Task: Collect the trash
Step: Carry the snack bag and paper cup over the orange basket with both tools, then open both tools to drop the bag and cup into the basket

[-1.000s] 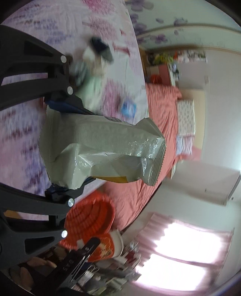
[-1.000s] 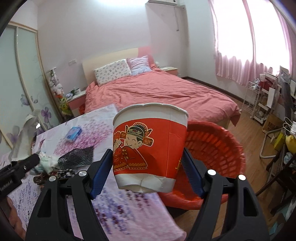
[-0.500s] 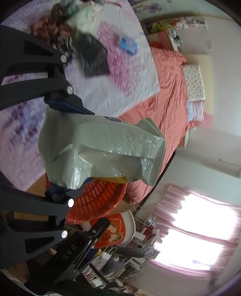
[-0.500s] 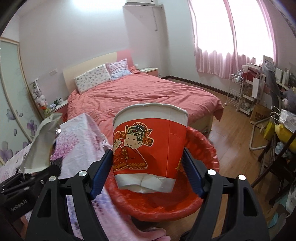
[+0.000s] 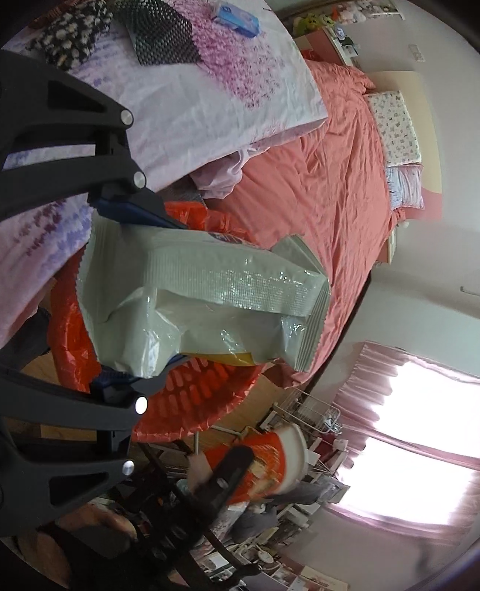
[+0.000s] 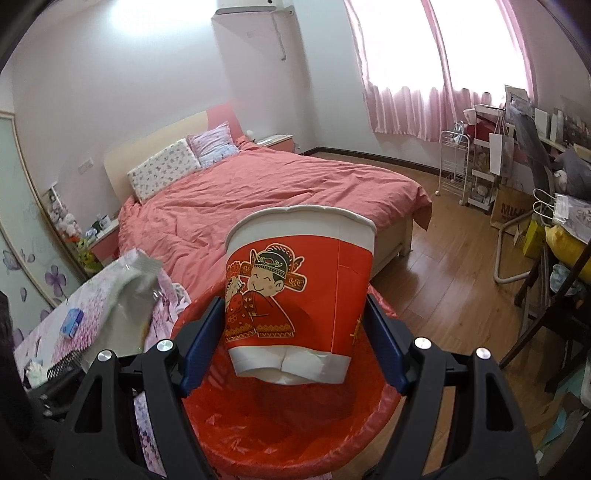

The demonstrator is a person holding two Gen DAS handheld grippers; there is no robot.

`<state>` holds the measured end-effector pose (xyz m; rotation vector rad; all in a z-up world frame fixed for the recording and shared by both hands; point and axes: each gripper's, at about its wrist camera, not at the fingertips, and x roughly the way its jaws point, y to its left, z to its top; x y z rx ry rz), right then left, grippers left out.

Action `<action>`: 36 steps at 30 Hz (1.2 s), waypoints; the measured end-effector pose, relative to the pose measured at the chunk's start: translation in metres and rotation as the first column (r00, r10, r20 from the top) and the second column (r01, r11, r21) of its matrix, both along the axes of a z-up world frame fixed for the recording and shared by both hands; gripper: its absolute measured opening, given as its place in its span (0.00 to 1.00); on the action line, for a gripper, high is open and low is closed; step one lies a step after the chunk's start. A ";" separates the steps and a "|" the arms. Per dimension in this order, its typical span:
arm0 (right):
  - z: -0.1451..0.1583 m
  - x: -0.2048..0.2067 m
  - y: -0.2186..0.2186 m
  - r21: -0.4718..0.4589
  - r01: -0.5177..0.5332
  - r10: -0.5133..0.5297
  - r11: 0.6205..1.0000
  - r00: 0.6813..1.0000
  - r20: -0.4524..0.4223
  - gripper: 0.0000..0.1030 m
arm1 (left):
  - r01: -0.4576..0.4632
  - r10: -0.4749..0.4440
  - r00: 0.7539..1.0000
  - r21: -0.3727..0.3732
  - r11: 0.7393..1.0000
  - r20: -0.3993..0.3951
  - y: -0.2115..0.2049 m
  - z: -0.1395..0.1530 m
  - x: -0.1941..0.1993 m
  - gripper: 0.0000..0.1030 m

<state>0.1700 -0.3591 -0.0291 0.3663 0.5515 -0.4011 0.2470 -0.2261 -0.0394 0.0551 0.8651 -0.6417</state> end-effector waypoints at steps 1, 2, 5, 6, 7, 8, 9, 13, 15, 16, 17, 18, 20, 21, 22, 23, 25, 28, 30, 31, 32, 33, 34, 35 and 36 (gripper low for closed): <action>0.000 0.001 -0.002 0.005 0.001 -0.001 1.000 1.000 0.003 0.72 | 0.001 -0.001 1.000 0.004 1.000 -0.004 -0.003 -0.003 0.002 0.58; 0.001 0.002 -0.004 0.010 0.002 -0.002 1.000 1.000 0.006 0.72 | 0.003 -0.003 1.000 0.009 1.000 -0.007 -0.006 -0.005 0.004 0.58; 0.000 0.003 -0.007 0.019 0.000 0.000 1.000 1.000 0.005 0.72 | 0.010 -0.010 1.000 0.025 1.000 -0.007 -0.011 -0.011 0.007 0.58; -0.001 0.004 -0.008 0.021 -0.001 0.001 1.000 1.000 0.002 0.72 | 0.011 -0.011 1.000 0.032 0.999 -0.007 -0.013 -0.013 0.008 0.58; -0.002 0.004 -0.008 0.022 -0.002 0.002 1.000 1.000 0.000 0.72 | 0.011 -0.011 1.000 0.037 0.999 -0.007 -0.015 -0.014 0.008 0.58; -0.002 0.005 -0.008 0.023 -0.002 0.002 1.000 1.000 -0.004 0.72 | 0.010 -0.010 1.000 0.039 0.999 -0.007 -0.017 -0.015 0.010 0.58; -0.003 0.006 -0.011 0.025 -0.003 0.003 1.000 1.000 -0.007 0.72 | 0.009 -0.008 1.000 0.040 0.999 -0.008 -0.018 -0.016 0.010 0.58; -0.007 0.005 -0.016 0.043 -0.004 0.005 0.999 1.000 -0.018 0.72 | 0.008 -0.008 1.000 0.048 0.999 0.001 -0.025 -0.012 0.013 0.58; -0.007 0.006 -0.019 0.057 -0.009 0.010 0.998 1.000 -0.020 0.72 | 0.010 -0.010 1.000 0.057 0.998 0.011 -0.028 -0.011 0.015 0.63; -0.007 0.006 -0.019 0.064 -0.015 0.016 0.998 1.000 -0.019 0.73 | 0.010 -0.011 1.000 0.063 0.998 0.013 -0.030 -0.010 0.016 0.67; -0.007 0.006 -0.019 0.068 -0.018 0.020 0.998 1.000 -0.021 0.73 | 0.009 -0.010 1.000 0.066 0.998 0.016 -0.030 -0.010 0.016 0.68; -0.007 0.007 -0.020 0.070 -0.021 0.022 0.997 1.000 -0.022 0.78 | 0.006 -0.008 1.000 0.072 0.997 0.020 -0.031 -0.010 0.016 0.72; -0.007 0.006 -0.021 0.071 -0.022 0.023 0.997 1.000 -0.015 0.83 | 0.002 -0.004 1.000 0.079 0.997 0.019 -0.032 -0.011 0.018 0.74; -0.007 0.006 -0.021 0.073 -0.022 0.023 0.997 1.000 -0.014 0.83 | 0.001 -0.002 1.000 0.082 0.997 0.016 -0.032 -0.012 0.018 0.75; -0.007 0.005 -0.021 0.077 -0.022 0.023 0.997 1.000 -0.014 0.83 | -0.003 0.002 1.000 0.087 0.996 0.011 -0.031 -0.014 0.020 0.76; -0.007 0.005 -0.023 0.084 -0.019 0.020 0.996 1.000 -0.014 0.83 | -0.006 0.005 1.000 0.091 0.996 0.009 -0.030 -0.015 0.021 0.76; -0.006 0.003 -0.024 0.086 -0.013 0.014 0.996 1.000 -0.012 0.83 | -0.014 0.014 1.000 0.098 0.995 0.003 -0.026 -0.018 0.023 0.78; -0.003 0.001 -0.023 0.074 0.000 0.001 0.997 1.000 -0.012 0.83 | -0.017 0.018 1.000 0.088 0.996 -0.010 -0.021 -0.019 0.025 0.79; -0.002 -0.001 -0.023 0.074 0.005 -0.005 0.997 1.000 -0.006 0.83 | -0.009 0.010 1.000 0.073 0.997 -0.017 -0.021 -0.018 0.025 0.79; -0.001 -0.003 -0.023 0.071 0.009 -0.009 0.997 1.000 -0.005 0.83 | -0.002 0.003 1.000 0.068 0.998 -0.017 -0.023 -0.017 0.024 0.79; 0.000 -0.001 -0.022 0.068 0.012 -0.012 0.998 1.000 -0.005 0.83 | 0.004 -0.003 1.000 0.065 0.998 -0.016 -0.025 -0.016 0.022 0.79; 0.000 -0.002 -0.022 0.063 0.015 -0.014 0.998 1.000 -0.005 0.83 | 0.013 -0.012 1.000 0.062 0.998 -0.013 -0.027 -0.014 0.021 0.79; 0.000 -0.001 -0.022 0.062 0.015 -0.015 0.998 1.000 -0.007 0.83 | 0.015 -0.014 1.000 0.064 0.998 -0.007 -0.028 -0.012 0.019 0.79; 0.000 -0.001 -0.021 0.060 0.015 -0.014 0.998 1.000 -0.009 0.83 | 0.015 -0.015 1.000 0.064 0.998 -0.004 -0.029 -0.011 0.018 0.80; 0.000 -0.001 -0.022 0.060 0.014 -0.014 0.998 1.000 -0.010 0.83 | 0.012 -0.012 1.000 0.063 0.998 -0.001 -0.028 -0.009 0.018 0.84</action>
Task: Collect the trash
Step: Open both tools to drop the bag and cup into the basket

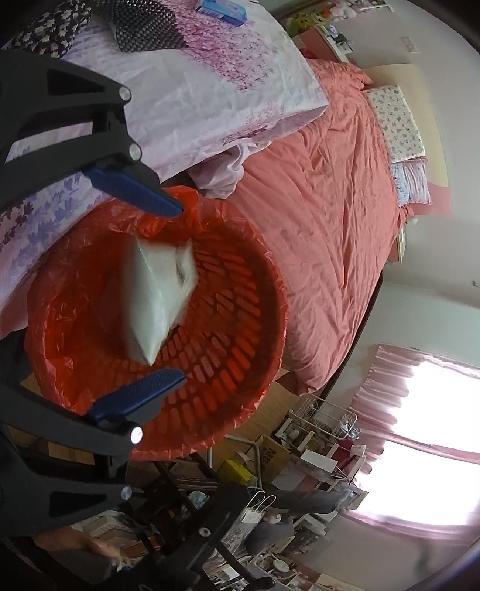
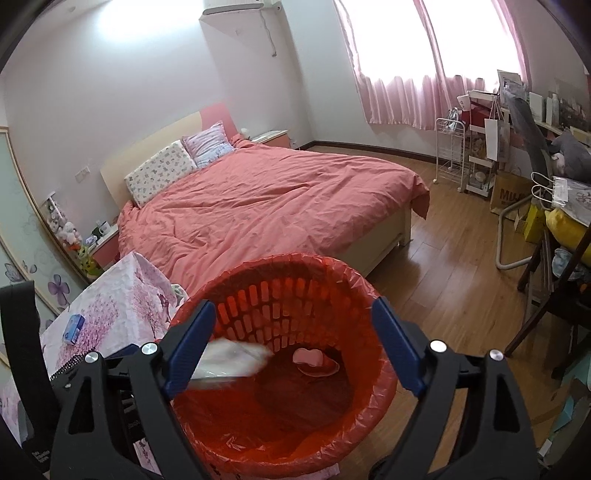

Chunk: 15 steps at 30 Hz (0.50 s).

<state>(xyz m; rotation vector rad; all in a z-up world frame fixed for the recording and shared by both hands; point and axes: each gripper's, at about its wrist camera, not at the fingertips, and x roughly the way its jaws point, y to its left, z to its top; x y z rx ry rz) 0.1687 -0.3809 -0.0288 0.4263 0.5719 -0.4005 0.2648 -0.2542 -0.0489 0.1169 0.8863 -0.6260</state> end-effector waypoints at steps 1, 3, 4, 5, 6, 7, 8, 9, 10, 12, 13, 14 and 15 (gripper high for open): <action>0.001 -0.001 0.000 -0.002 0.001 -0.001 1.000 1.000 -0.001 0.83 | -0.007 0.007 1.000 -0.004 1.000 0.003 0.003 0.002 0.000 0.85; 0.001 -0.002 0.000 -0.004 0.005 -0.005 1.000 1.000 0.003 0.83 | -0.015 0.015 1.000 -0.003 1.000 0.006 0.005 0.004 0.000 0.85; 0.002 -0.003 0.001 -0.004 0.006 -0.006 1.000 1.000 0.006 0.83 | -0.023 0.023 1.000 -0.001 1.000 0.009 0.008 0.006 -0.001 0.85; 0.002 -0.004 0.003 -0.005 0.006 -0.006 1.000 1.000 0.007 0.83 | -0.030 0.030 0.999 0.001 1.000 0.012 0.012 0.008 -0.001 0.85; 0.003 -0.005 0.005 -0.006 0.005 -0.005 1.000 1.000 0.007 0.83 | -0.035 0.035 0.999 0.004 0.999 0.015 0.015 0.009 -0.001 0.85; 0.004 -0.006 0.007 -0.009 0.003 -0.003 1.000 1.000 0.009 0.83 | -0.044 0.044 0.999 0.007 0.999 0.020 0.019 0.011 -0.002 0.85; 0.005 -0.007 0.008 -0.012 0.000 0.000 1.000 1.000 0.009 0.83 | -0.052 0.052 0.998 0.010 0.999 0.026 0.026 0.013 -0.002 0.85; 0.007 -0.007 0.011 -0.016 -0.003 0.003 1.000 1.000 0.009 0.83 | -0.058 0.058 0.998 0.012 0.998 0.030 0.030 0.014 -0.003 0.85; 0.009 -0.008 0.015 -0.024 -0.010 0.010 1.000 1.000 0.008 0.83 | -0.070 0.070 0.997 0.016 0.997 0.038 0.038 0.016 -0.005 0.85; 0.011 -0.008 0.023 -0.034 -0.020 0.020 0.999 1.000 0.008 0.83 | -0.089 0.088 0.995 0.019 0.996 0.049 0.053 0.020 -0.008 0.85; 0.013 -0.008 0.028 -0.040 -0.027 0.027 0.999 1.000 0.009 0.83 | -0.105 0.104 0.993 0.020 0.994 0.057 0.064 0.023 -0.009 0.85; 0.014 -0.008 0.035 -0.046 -0.039 0.039 0.998 0.999 0.009 0.83 | -0.121 0.120 0.991 0.021 0.992 0.065 0.075 0.026 -0.011 0.85; 0.016 -0.008 0.038 -0.049 -0.046 0.047 0.998 0.999 0.008 0.83 | -0.134 0.132 0.989 0.022 0.991 0.071 0.083 0.027 -0.013 0.85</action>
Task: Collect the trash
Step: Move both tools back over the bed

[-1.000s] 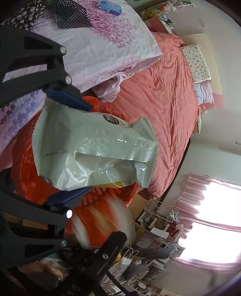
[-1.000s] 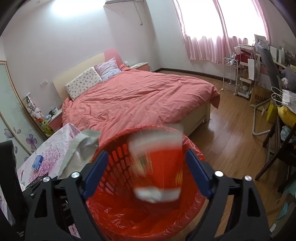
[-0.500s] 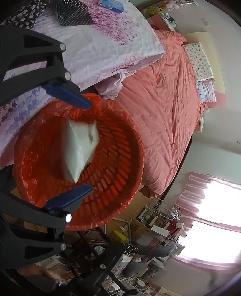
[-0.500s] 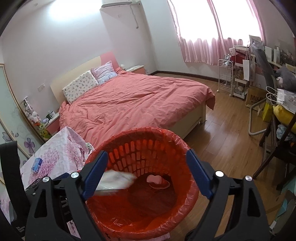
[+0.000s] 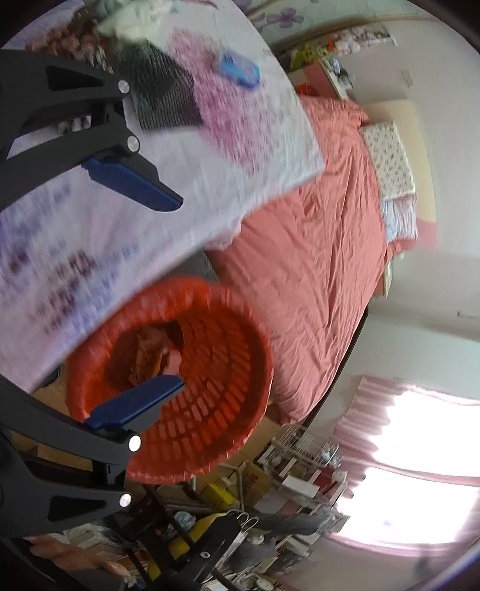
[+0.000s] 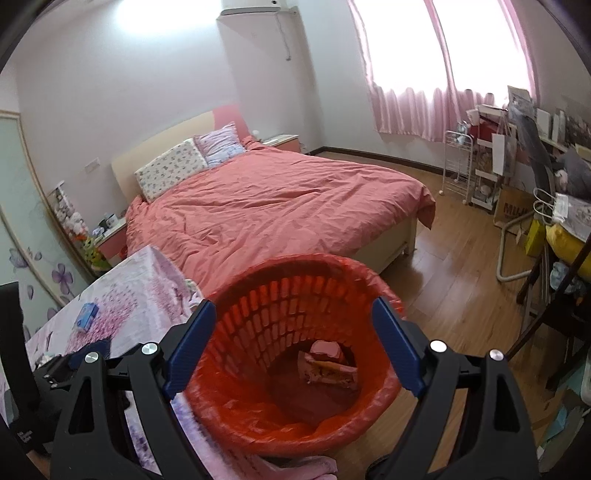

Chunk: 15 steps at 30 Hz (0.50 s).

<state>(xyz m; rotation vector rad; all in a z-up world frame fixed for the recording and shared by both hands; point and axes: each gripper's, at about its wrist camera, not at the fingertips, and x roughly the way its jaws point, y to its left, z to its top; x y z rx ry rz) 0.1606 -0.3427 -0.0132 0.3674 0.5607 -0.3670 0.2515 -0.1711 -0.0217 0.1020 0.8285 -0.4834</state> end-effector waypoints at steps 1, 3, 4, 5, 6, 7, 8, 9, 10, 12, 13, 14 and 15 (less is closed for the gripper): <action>0.001 0.001 0.005 -0.003 -0.011 0.011 1.000 1.000 -0.002 0.83 | -0.020 0.020 1.000 0.000 1.000 0.008 0.013 0.003 -0.002 0.85; 0.002 0.004 0.022 -0.010 -0.046 0.046 0.999 0.999 -0.008 0.83 | -0.056 0.056 0.998 -0.002 0.998 0.023 0.036 0.009 -0.006 0.85; 0.003 0.004 0.025 -0.012 -0.057 0.057 0.998 0.998 -0.009 0.83 | -0.082 0.082 0.996 -0.005 0.997 0.032 0.052 0.012 -0.009 0.86; 0.003 0.006 0.035 -0.018 -0.077 0.077 0.997 0.997 -0.012 0.83 | -0.101 0.101 0.994 -0.007 0.995 0.038 0.064 0.015 -0.011 0.86; 0.004 0.007 0.043 -0.023 -0.094 0.094 0.995 0.995 -0.016 0.83 | -0.127 0.128 0.991 -0.009 0.992 0.049 0.080 0.018 -0.015 0.86; 0.003 0.010 0.056 -0.028 -0.124 0.123 0.992 0.992 -0.021 0.83 | -0.143 0.144 0.988 -0.009 0.990 0.055 0.093 0.020 -0.017 0.86; 0.003 0.011 0.063 -0.032 -0.143 0.142 0.989 0.990 -0.025 0.83 | -0.161 0.161 0.985 -0.008 0.987 0.064 0.105 0.021 -0.020 0.86; 0.002 0.013 0.071 -0.036 -0.162 0.161 0.986 0.987 -0.029 0.83 | -0.181 0.181 0.981 -0.006 0.983 0.075 0.118 0.023 -0.024 0.86; 0.001 0.016 0.084 -0.041 -0.191 0.190 0.981 0.981 -0.035 0.83 | -0.208 0.207 0.974 -0.001 0.978 0.087 0.134 0.024 -0.027 0.86; -0.002 0.020 0.103 -0.038 -0.239 0.238 0.970 0.970 -0.044 0.82 | -0.248 0.246 0.963 0.007 0.969 0.106 0.159 0.024 -0.033 0.86; -0.003 0.022 0.109 -0.036 -0.255 0.253 0.966 0.966 -0.047 0.82 | -0.280 0.276 0.954 0.015 0.960 0.118 0.178 0.024 -0.037 0.86; -0.005 0.025 0.121 -0.034 -0.285 0.283 0.958 0.958 -0.053 0.81 | -0.298 0.293 0.948 0.018 0.954 0.124 0.187 0.023 -0.039 0.86; -0.007 0.027 0.129 -0.035 -0.306 0.304 0.951 0.951 -0.058 0.80 | -0.320 0.315 0.940 0.019 0.947 0.127 0.201 0.022 -0.041 0.86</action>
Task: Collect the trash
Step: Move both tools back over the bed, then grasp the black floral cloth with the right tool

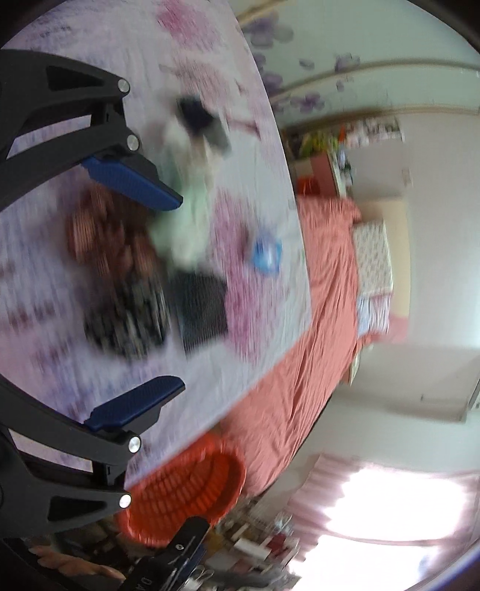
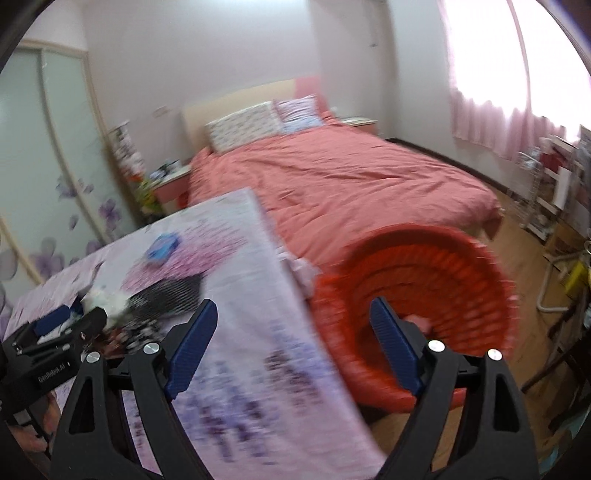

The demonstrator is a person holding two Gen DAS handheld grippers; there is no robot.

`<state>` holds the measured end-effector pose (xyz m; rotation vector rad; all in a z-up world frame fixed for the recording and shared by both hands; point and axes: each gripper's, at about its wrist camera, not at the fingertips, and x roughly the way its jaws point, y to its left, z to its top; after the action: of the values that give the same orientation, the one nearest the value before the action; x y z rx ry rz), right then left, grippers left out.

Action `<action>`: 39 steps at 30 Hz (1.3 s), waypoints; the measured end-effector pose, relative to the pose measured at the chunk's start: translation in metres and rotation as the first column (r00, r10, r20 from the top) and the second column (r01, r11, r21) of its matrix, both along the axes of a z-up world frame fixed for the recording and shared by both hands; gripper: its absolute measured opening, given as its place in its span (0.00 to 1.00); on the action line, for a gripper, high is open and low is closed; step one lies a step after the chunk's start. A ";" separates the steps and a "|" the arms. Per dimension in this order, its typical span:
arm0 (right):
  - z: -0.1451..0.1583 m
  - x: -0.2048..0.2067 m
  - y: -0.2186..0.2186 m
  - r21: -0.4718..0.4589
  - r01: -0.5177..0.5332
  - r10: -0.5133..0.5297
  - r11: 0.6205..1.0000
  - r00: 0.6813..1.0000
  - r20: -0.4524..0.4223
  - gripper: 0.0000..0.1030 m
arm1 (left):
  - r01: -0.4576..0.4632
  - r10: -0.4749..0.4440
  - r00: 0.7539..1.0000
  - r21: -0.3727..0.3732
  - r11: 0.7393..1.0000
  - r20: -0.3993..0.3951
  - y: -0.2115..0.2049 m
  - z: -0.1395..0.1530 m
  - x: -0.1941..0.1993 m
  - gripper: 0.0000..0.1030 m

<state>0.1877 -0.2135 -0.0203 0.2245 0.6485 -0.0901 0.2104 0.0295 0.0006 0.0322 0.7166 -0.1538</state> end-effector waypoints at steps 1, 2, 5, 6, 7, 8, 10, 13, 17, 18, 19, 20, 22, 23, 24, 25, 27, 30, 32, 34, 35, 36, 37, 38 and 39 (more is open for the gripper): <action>-0.003 0.004 0.014 -0.003 -0.035 0.035 0.999 0.999 -0.005 0.79 | -0.028 0.028 1.000 -0.004 1.000 0.002 0.018 -0.002 -0.003 0.86; -0.005 0.007 0.024 -0.003 -0.056 0.056 0.998 0.998 -0.008 0.78 | -0.050 0.050 0.999 -0.009 0.999 0.000 0.030 -0.004 -0.005 0.86; -0.014 0.017 0.053 0.003 -0.130 0.130 0.991 0.991 -0.025 0.74 | -0.127 0.127 0.992 -0.024 0.992 -0.013 0.075 -0.012 -0.008 0.86; -0.017 0.018 0.061 0.000 -0.152 0.152 0.988 0.988 -0.032 0.73 | -0.146 0.146 0.989 -0.024 0.989 -0.018 0.085 -0.013 -0.008 0.86; -0.022 0.021 0.075 -0.008 -0.180 0.180 0.984 0.983 -0.044 0.71 | -0.171 0.171 0.985 -0.026 0.985 -0.028 0.098 -0.017 -0.009 0.86; -0.024 0.023 0.081 -0.013 -0.194 0.194 0.981 0.980 -0.051 0.70 | -0.193 0.192 0.981 -0.029 0.981 -0.038 0.109 -0.020 -0.009 0.86; -0.030 0.027 0.095 -0.021 -0.224 0.222 0.974 0.973 -0.067 0.68 | -0.219 0.218 0.975 -0.030 0.975 -0.051 0.126 -0.026 -0.012 0.86; -0.037 0.033 0.111 -0.027 -0.252 0.249 0.967 0.965 -0.083 0.66 | -0.246 0.243 0.968 -0.028 0.969 -0.067 0.144 -0.034 -0.014 0.86; -0.045 0.037 0.121 -0.022 -0.261 0.257 0.965 0.961 -0.098 0.64 | -0.257 0.254 0.964 -0.026 0.966 -0.081 0.154 -0.044 -0.018 0.86; -0.046 0.039 0.125 -0.024 -0.261 0.257 0.965 0.961 -0.101 0.63 | -0.257 0.254 0.963 -0.026 0.966 -0.086 0.155 -0.046 -0.017 0.86; -0.049 0.042 0.127 -0.032 -0.261 0.256 0.965 0.960 -0.109 0.63 | -0.257 0.254 0.963 -0.027 0.966 -0.090 0.155 -0.049 -0.017 0.86; -0.051 0.042 0.128 -0.038 -0.260 0.254 0.965 0.960 -0.115 0.62 | -0.257 0.253 0.963 -0.029 0.966 -0.094 0.155 -0.050 -0.016 0.86; -0.057 0.045 0.131 -0.045 -0.256 0.248 0.966 0.959 -0.134 0.55 | -0.255 0.250 0.963 -0.035 0.966 -0.103 0.155 -0.054 -0.014 0.86; -0.061 0.046 0.131 -0.043 -0.257 0.248 0.966 0.958 -0.147 0.54 | -0.253 0.249 0.963 -0.036 0.967 -0.105 0.155 -0.055 -0.014 0.86; -0.062 0.045 0.130 -0.040 -0.257 0.249 0.965 0.956 -0.154 0.50 | -0.252 0.247 0.963 -0.036 0.967 -0.107 0.155 -0.057 -0.014 0.86; -0.064 0.046 0.129 -0.036 -0.259 0.251 0.965 0.955 -0.161 0.47 | -0.249 0.244 0.964 -0.035 0.968 -0.108 0.155 -0.058 -0.013 0.86; -0.066 0.044 0.129 -0.029 -0.263 0.255 0.964 0.953 -0.163 0.35 | -0.246 0.241 0.964 -0.033 0.969 -0.111 0.154 -0.059 -0.012 0.86; -0.065 0.041 0.129 -0.028 -0.268 0.261 0.963 0.953 -0.156 0.23 | -0.245 0.240 0.964 -0.030 0.969 -0.114 0.153 -0.062 -0.009 0.86; -0.064 0.040 0.129 -0.030 -0.270 0.262 0.962 0.953 -0.151 0.19 | -0.244 0.239 0.964 -0.031 0.969 -0.116 0.152 -0.063 -0.008 0.86; -0.063 0.039 0.129 -0.034 -0.269 0.262 0.963 0.954 -0.146 0.15 | -0.242 0.237 0.964 -0.031 0.970 -0.118 0.151 -0.063 -0.005 0.86; -0.062 0.038 0.127 -0.041 -0.266 0.257 0.963 0.956 -0.141 0.15 | -0.240 0.235 0.965 -0.030 0.970 -0.119 0.150 -0.063 -0.004 0.86; -0.062 0.038 0.127 -0.046 -0.263 0.255 0.964 0.957 -0.138 0.14 | -0.239 0.235 0.965 -0.028 0.971 -0.118 0.150 -0.063 -0.002 0.86; -0.061 0.037 0.126 -0.051 -0.261 0.252 0.964 0.958 -0.135 0.14 | -0.245 0.241 0.964 -0.023 0.969 -0.114 0.151 -0.063 0.000 0.84; -0.061 0.037 0.124 -0.056 -0.256 0.247 0.965 0.960 -0.133 0.14 | -0.249 0.246 0.963 -0.022 0.968 -0.113 0.152 -0.063 0.002 0.83; -0.060 0.036 0.123 -0.056 -0.252 0.243 0.966 0.961 -0.133 0.14 | -0.254 0.250 0.961 -0.022 0.967 -0.115 0.153 -0.062 0.006 0.81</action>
<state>0.2236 -0.0906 -0.0806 0.0669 0.7922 0.1142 0.2165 0.1826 -0.0617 -0.1034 0.8229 0.0759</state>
